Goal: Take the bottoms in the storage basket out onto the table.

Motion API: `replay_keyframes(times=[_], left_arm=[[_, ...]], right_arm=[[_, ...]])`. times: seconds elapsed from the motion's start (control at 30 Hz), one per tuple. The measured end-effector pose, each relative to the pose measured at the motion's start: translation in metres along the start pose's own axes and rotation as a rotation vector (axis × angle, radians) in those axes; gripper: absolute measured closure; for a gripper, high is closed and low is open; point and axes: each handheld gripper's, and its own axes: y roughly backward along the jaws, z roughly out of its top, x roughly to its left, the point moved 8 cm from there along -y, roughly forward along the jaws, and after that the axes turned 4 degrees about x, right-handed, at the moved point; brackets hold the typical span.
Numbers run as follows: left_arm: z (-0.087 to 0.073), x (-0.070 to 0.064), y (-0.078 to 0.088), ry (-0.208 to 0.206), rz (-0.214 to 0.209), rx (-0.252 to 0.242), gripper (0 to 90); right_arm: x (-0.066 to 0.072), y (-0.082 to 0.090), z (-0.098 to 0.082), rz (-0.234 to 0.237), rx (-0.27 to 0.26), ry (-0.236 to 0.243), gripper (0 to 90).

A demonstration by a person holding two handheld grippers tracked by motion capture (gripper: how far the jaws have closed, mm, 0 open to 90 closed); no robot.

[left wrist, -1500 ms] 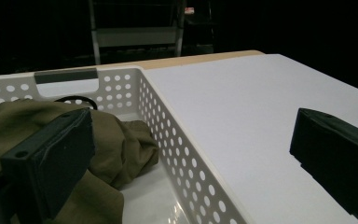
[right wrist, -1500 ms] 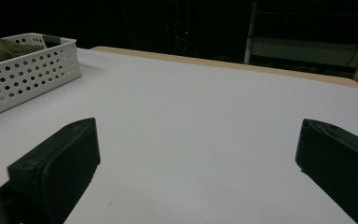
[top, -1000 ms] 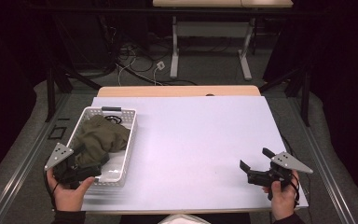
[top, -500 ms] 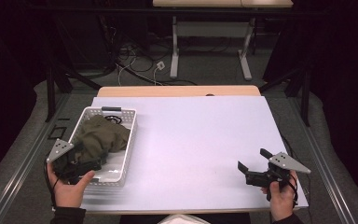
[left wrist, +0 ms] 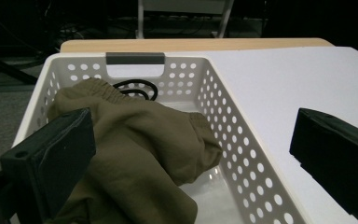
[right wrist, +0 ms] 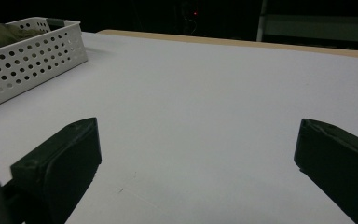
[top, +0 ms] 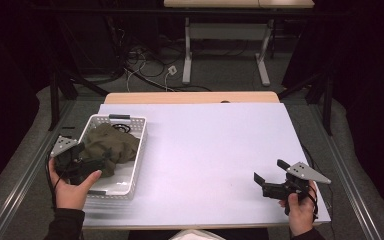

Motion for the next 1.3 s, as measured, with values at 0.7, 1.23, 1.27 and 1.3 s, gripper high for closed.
replay_keyframes(times=[0.7, 1.23, 1.27, 1.3], left_arm=[[-0.008, 0.024, -0.039, 0.072, 0.08, 0.168, 0.2], [-0.012, 0.025, -0.059, 0.093, 0.157, 0.252, 0.2], [-0.013, 0.025, -0.059, 0.096, 0.168, 0.256, 0.2], [-0.013, 0.026, -0.059, 0.096, 0.176, 0.257, 0.2]], right_arm=[[-0.002, -0.003, -0.002, 0.003, 0.017, -0.006, 1.2], [-0.002, -0.003, -0.003, 0.006, 0.021, -0.012, 1.8], [-0.002, -0.003, -0.003, 0.007, 0.022, -0.012, 1.8], [-0.002, -0.003, -0.003, 0.006, 0.021, -0.011, 1.8]])
